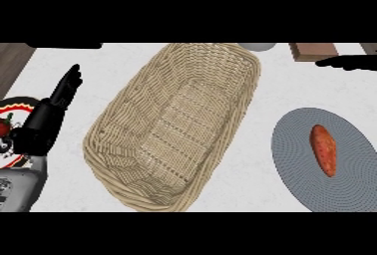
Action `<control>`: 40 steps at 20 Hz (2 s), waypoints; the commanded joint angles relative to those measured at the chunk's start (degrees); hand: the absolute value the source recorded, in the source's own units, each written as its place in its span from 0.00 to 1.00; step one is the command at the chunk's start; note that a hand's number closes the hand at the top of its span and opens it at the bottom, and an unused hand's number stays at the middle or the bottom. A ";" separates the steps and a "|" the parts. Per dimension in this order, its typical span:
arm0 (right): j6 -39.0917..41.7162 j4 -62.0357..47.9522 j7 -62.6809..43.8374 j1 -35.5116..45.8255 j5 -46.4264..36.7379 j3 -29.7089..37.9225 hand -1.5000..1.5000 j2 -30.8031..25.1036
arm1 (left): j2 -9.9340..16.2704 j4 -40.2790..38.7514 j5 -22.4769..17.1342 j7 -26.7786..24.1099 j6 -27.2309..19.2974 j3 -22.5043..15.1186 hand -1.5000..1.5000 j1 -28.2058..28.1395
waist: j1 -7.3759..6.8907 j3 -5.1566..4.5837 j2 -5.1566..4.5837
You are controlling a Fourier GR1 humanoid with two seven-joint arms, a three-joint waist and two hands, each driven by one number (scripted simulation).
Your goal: Pick the sweet potato from the placemat and place it in the basket
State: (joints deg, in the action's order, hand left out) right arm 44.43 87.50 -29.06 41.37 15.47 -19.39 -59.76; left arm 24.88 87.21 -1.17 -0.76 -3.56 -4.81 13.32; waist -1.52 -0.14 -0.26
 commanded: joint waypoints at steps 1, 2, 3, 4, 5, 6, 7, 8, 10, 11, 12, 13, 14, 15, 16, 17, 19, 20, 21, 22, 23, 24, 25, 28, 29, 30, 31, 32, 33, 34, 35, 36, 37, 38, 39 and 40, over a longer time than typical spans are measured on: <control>10.21 -9.39 1.65 5.80 -2.82 -0.35 0.00 0.70 | 0.98 -2.09 -1.13 -1.18 2.24 2.19 0.50 1.24 | -0.21 0.09 -0.23; 9.94 -5.76 -0.30 3.06 -2.28 0.72 0.00 0.98 | -0.65 0.63 0.72 -0.26 0.53 0.76 0.50 -1.48 | 0.74 0.11 0.19; 10.23 -8.54 4.58 1.79 -7.09 -0.02 0.00 1.87 | -1.29 -2.05 2.14 -0.47 -0.47 0.61 0.50 1.52 | 0.81 0.15 -0.02; 10.53 -8.53 4.97 1.76 -8.62 -0.03 0.00 3.19 | -0.44 0.79 0.92 1.39 1.15 1.06 0.50 0.40 | 0.68 0.15 0.10; 11.27 -11.86 4.76 4.33 -10.04 -0.34 0.00 5.23 | -1.28 1.69 1.32 0.94 1.00 0.33 0.50 -0.77 | 0.28 0.14 0.04; 10.64 -12.28 7.05 2.75 -12.29 -0.52 0.00 6.48 | -1.55 -0.39 2.06 -0.80 0.61 1.00 0.50 0.12 | 0.58 0.15 0.01; 12.51 -12.50 4.58 4.65 -11.45 0.54 0.00 6.26 | -0.79 3.30 1.92 1.33 0.81 1.49 0.50 -1.70 | 0.53 0.13 0.17; 11.55 -15.44 9.72 3.55 -15.23 -0.07 0.00 6.61 | 1.43 3.12 -1.58 -0.46 4.70 3.52 0.50 -3.93 | 0.02 0.16 0.02; 8.88 -12.81 10.94 0.58 -19.70 -0.84 0.00 9.46 | -0.88 2.91 0.82 1.70 2.22 2.74 0.50 -2.27 | 0.71 0.17 0.13; 9.45 -15.22 15.44 0.28 -22.17 -0.23 0.00 8.54 | -0.52 -3.22 0.81 -2.42 3.48 4.17 0.50 0.79 | 0.96 0.16 -0.04; 12.68 -13.17 13.39 0.75 -20.68 1.35 0.00 7.36 | -1.41 3.38 0.86 1.08 2.84 3.14 0.50 -3.63 | 0.93 0.15 0.24; 8.34 -13.60 16.64 -1.72 -25.72 -2.84 0.00 10.07 | -1.62 -0.54 2.15 -2.49 2.36 3.03 0.50 -1.82 | 0.81 0.18 0.00; 11.73 -15.11 16.20 0.42 -25.38 -0.73 0.00 8.94 | -0.08 -2.00 1.00 -3.59 4.50 5.20 0.50 -1.72 | 0.94 0.14 0.09; 9.33 -16.73 21.49 -1.65 -29.41 -1.69 0.00 8.47 | -2.60 1.57 1.94 -1.52 2.66 2.82 0.50 -3.75 | 0.68 0.18 0.06; 12.26 -13.03 13.42 -0.71 -26.12 -2.11 0.00 10.65 | -1.26 -1.51 1.38 -0.16 3.72 4.66 0.50 0.83 | 1.32 0.12 0.20; 7.99 -10.85 12.27 -4.54 -27.58 -3.61 0.00 13.62 | -2.84 -1.59 3.00 -2.12 2.18 3.44 0.50 -1.64 | 1.47 0.13 0.25; 8.01 -14.21 18.51 -5.77 -32.36 -3.42 0.00 11.12 | -1.68 7.02 1.71 2.49 3.36 3.77 0.50 -5.11 | 0.89 0.18 0.30; 10.34 -13.30 19.16 -6.18 -32.31 -2.77 0.00 10.52 | -3.39 2.13 3.12 -0.76 2.19 3.99 0.50 -3.48 | 1.33 0.14 0.25; 10.67 -16.59 20.24 -3.53 -34.66 -2.80 0.00 11.99 | -3.74 2.85 3.85 -1.84 2.77 3.16 0.50 -5.60 | 0.93 0.14 0.18; 7.68 -19.31 23.35 -4.67 -37.68 -4.32 0.00 12.91 | -2.80 2.82 3.18 2.12 3.72 3.66 0.50 -1.92 | 0.87 0.18 0.08; 7.05 -16.55 20.37 -6.52 -37.24 -3.21 0.00 14.86 | -3.91 -0.15 4.95 0.37 2.60 3.64 0.50 -0.70 | 1.36 0.14 0.17; 6.17 -21.11 20.28 -3.68 -39.36 -4.10 0.00 17.70 | -3.88 -2.37 4.52 -1.47 3.29 4.32 0.50 0.47 | 1.02 0.14 0.04; 7.87 -16.58 21.43 -7.25 -39.10 -2.56 0.00 15.01 | -4.54 -3.16 5.21 -3.49 2.70 5.00 0.50 -1.31 | 1.45 0.13 0.21; 3.44 -18.02 26.16 -10.36 -43.49 -2.00 0.00 13.87 | -5.00 -0.02 5.10 -4.46 3.52 4.90 0.50 -4.44 | 1.38 0.14 0.26; 2.85 -19.52 28.82 -9.80 -45.62 -2.79 0.00 14.60 | -4.62 6.41 5.26 2.56 3.80 3.87 0.50 -4.38 | 1.07 0.16 0.28; 2.86 -23.27 30.40 -7.10 -47.04 -1.89 0.00 15.84 | -4.91 4.60 5.29 3.09 4.44 4.14 0.50 -2.18 | 1.00 0.16 0.19; 1.48 -21.79 32.07 -10.15 -48.60 -2.59 0.00 15.09 | -5.19 2.46 5.18 1.22 4.65 4.95 0.50 -2.16 | 1.24 0.15 0.20; 3.10 -20.33 30.84 -10.74 -47.99 -1.02 0.00 14.90 | -4.73 -2.23 4.48 -1.47 5.57 6.99 0.50 0.37 | 1.52 0.13 0.21; -1.71 -26.12 34.82 -9.63 -50.83 -2.50 0.00 16.41 | -2.61 1.67 3.34 -0.16 7.71 7.42 0.50 -2.23 | 0.91 0.17 0.12; 1.20 -23.27 34.29 -10.11 -50.02 0.30 0.00 15.22 | -4.01 2.26 4.39 0.91 6.59 7.25 0.50 -1.35 | 1.28 0.14 0.24; 2.20 -21.17 30.49 -9.84 -49.90 0.96 0.00 18.43 | -5.21 2.88 5.44 2.50 5.35 6.75 0.50 -1.27 | 1.33 0.14 0.28; 0.71 -22.06 30.15 -9.91 -50.53 0.76 0.00 20.44 | -4.50 -0.42 5.27 -2.02 6.44 7.90 0.50 -2.47 | 1.29 0.13 0.23; -0.99 -22.06 35.90 -12.06 -52.87 -0.09 0.00 17.04 | -6.00 2.31 5.86 3.00 5.27 6.49 0.50 0.19 | 1.39 0.15 0.24; 0.24 -23.09 30.42 -8.93 -53.31 0.38 0.00 22.02 | -5.32 1.84 6.15 0.97 6.55 6.72 0.50 -2.22 | 1.16 0.14 0.23; -0.64 -21.77 31.91 -11.03 -52.85 2.58 0.00 19.51 | -5.40 3.15 5.35 -2.37 7.08 7.57 0.50 -5.89 | 1.24 0.13 0.29; -2.31 -19.77 34.32 -15.96 -53.69 1.38 0.00 18.52 | -4.80 4.30 5.10 3.01 6.69 8.44 0.50 -1.70 | 1.55 0.15 0.32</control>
State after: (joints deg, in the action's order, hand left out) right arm 44.46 65.92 3.09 30.07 -35.94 -18.86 -41.36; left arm 19.94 89.68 4.07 -0.04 2.63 2.31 10.95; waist -0.22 0.00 -0.01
